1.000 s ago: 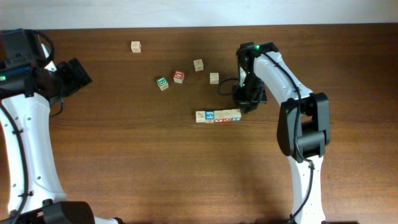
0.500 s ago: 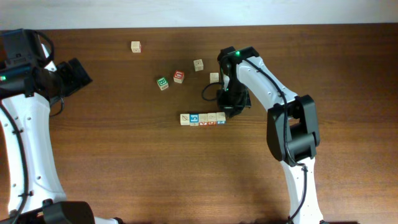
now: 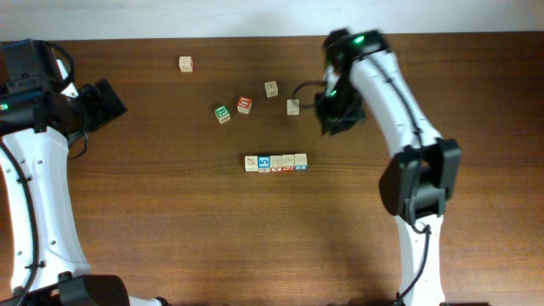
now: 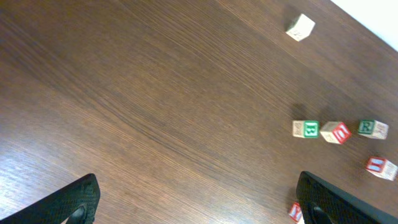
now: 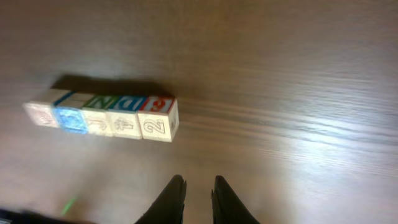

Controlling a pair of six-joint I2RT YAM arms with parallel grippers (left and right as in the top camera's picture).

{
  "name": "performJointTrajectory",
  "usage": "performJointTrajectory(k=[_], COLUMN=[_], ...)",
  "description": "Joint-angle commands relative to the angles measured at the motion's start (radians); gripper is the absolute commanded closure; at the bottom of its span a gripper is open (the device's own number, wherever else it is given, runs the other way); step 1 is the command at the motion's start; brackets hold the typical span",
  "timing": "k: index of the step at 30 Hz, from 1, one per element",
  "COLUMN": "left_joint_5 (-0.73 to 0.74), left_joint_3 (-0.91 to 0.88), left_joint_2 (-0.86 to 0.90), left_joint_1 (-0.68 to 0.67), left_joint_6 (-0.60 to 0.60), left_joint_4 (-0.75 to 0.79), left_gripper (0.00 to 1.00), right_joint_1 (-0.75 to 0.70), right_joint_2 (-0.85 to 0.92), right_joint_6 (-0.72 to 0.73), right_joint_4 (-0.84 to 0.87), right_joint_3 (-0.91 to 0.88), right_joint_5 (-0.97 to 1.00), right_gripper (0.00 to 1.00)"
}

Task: Rotate 5 blocks

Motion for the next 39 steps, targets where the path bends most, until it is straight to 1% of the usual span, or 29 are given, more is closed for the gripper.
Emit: performJointTrajectory(k=[1,2,3,4,5,6,8,10,11,13,15,16,17,18,19,22,24,26,27,29,33,36,39], left_joint_5=[0.062,0.068,0.086,0.124,0.166,0.214,0.236,0.234,0.235,0.234,0.235,0.235,0.235,0.235,0.235,0.235,0.235,0.236,0.235,0.238,0.256,0.307,0.344], left_joint_3=[0.021,0.021,0.021,0.021,0.021,0.018,0.007,-0.013,-0.023,-0.054,-0.093,-0.113,-0.13,-0.149,-0.167,-0.208,-0.234,-0.264,-0.271,-0.291,-0.332,-0.369,-0.413], left_joint_2=[0.01,0.01,0.01,0.01,0.01,0.01,0.01,0.01,0.01,0.012,0.013,0.013,0.014,0.017,0.02,0.026,0.034,0.051,0.056,0.08,0.123,0.154,0.175], left_joint_1=[0.002,0.002,0.002,0.002,0.0,-0.006,-0.028,-0.066,-0.08,-0.122,-0.171,-0.192,-0.212,-0.235,-0.256,-0.301,-0.33,-0.356,-0.362,-0.373,-0.379,-0.379,-0.379], left_joint_6=[-0.01,-0.01,-0.01,-0.01,-0.01,-0.009,-0.009,0.029,0.04,0.064,0.092,0.099,0.101,0.1,0.1,0.1,0.099,0.094,0.088,0.066,0.062,0.062,0.063], left_joint_4=[0.001,-0.008,-0.022,-0.035,-0.045,-0.052,-0.056,-0.055,-0.054,-0.051,-0.037,-0.024,-0.014,0.003,0.022,0.08,0.132,0.186,0.196,0.222,0.282,0.341,0.397], left_gripper=[0.01,0.03,0.11,0.22,0.31,0.35,0.41,0.48,0.49,0.51,0.58,0.65,0.75,0.92,1.0,1.0,1.0,1.0,1.0,1.0,1.0,1.0,1.0], right_joint_1=[-0.066,-0.085,-0.109,-0.126,-0.148,-0.164,-0.204,-0.235,-0.247,-0.262,-0.259,-0.255,-0.252,-0.252,-0.252,-0.252,-0.25,-0.241,-0.236,-0.215,-0.171,-0.148,-0.146], right_joint_2=[-0.082,-0.101,-0.121,-0.136,-0.161,-0.182,-0.232,-0.282,-0.308,-0.368,-0.422,-0.438,-0.442,-0.442,-0.439,-0.438,-0.438,-0.438,-0.438,-0.438,-0.437,-0.434,-0.419], right_joint_6=[-0.14,-0.177,-0.206,-0.216,-0.216,-0.216,-0.216,-0.236,-0.241,-0.241,-0.241,-0.252,-0.268,-0.285,-0.295,-0.357,-0.391,-0.39,-0.389,-0.368,-0.276,-0.215,-0.19], right_joint_4=[-0.056,-0.056,-0.056,-0.056,-0.056,-0.056,-0.056,-0.056,-0.056,-0.056,-0.056,-0.056,-0.056,-0.056,-0.047,0.035,0.15,0.274,0.323,0.438,0.66,0.791,0.863], right_joint_3=[0.17,0.192,0.216,0.227,0.231,0.231,0.23,0.229,0.226,0.201,0.14,0.1,0.061,0.014,-0.031,-0.218,-0.369,-0.499,-0.546,-0.651,-0.826,-0.932,-0.989], right_joint_5=[-0.117,-0.198,-0.28,-0.315,-0.342,-0.35,-0.351,-0.351,-0.341,-0.283,-0.2,-0.193,-0.199,-0.203,-0.206,-0.291,-0.399,-0.453,-0.466,-0.469,-0.468,-0.468,-0.468], right_gripper=[0.83,0.81,0.8,0.79,0.78,0.78,0.78,0.75,0.75,0.73,0.73,0.74,0.75,0.77,0.79,0.83,0.89,0.94,0.95,0.95,0.96,0.96,0.95])
